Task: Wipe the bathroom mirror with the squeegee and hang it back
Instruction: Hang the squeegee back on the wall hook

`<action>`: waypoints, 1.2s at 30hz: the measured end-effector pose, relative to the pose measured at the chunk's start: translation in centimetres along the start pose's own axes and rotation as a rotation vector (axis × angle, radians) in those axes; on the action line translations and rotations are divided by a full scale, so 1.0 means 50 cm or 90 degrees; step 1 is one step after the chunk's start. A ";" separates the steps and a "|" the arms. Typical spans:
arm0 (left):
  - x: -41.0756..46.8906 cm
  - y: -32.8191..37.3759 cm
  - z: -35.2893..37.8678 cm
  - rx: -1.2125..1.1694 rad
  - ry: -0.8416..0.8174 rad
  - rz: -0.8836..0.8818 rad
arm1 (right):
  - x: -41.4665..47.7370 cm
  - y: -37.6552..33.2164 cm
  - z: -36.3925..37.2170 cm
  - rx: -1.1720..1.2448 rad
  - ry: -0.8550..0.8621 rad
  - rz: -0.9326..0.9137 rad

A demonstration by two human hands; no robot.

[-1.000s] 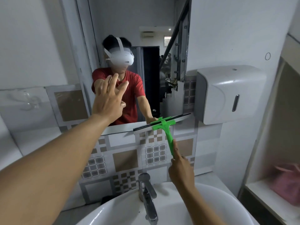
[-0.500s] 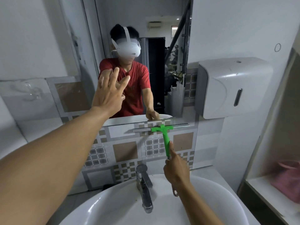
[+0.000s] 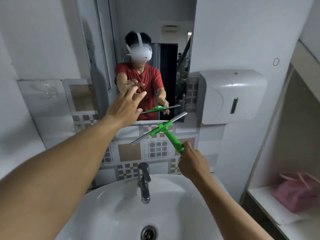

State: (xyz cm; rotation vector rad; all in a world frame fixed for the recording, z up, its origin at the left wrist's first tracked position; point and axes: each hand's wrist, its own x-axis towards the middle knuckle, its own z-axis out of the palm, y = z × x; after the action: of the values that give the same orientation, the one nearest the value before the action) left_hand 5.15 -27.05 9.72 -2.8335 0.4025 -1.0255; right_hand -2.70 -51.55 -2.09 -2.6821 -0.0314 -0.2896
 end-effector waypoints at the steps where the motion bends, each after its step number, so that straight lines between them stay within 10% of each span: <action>1: -0.013 0.024 -0.014 -0.017 0.003 0.027 | -0.002 -0.002 -0.021 -0.013 0.006 -0.015; 8: -0.099 0.152 -0.068 -0.053 -0.026 0.281 | 0.006 -0.021 -0.173 -0.161 0.058 -0.199; 19: -0.150 0.175 -0.162 -0.218 -0.084 0.000 | -0.012 -0.054 -0.282 -0.106 0.160 -0.295; 29: -0.249 0.091 -0.181 -0.375 -0.099 -0.203 | 0.005 -0.178 -0.268 0.589 0.049 -0.162; 36: -0.267 0.002 -0.186 -0.522 -0.079 -0.276 | 0.032 -0.354 -0.194 0.677 -0.069 -0.235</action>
State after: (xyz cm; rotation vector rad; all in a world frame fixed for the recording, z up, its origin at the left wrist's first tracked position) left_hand -10.69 -23.45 8.62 -3.8290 0.2291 -0.8661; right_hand -4.26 -39.76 14.29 -1.6126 -0.5519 -0.1616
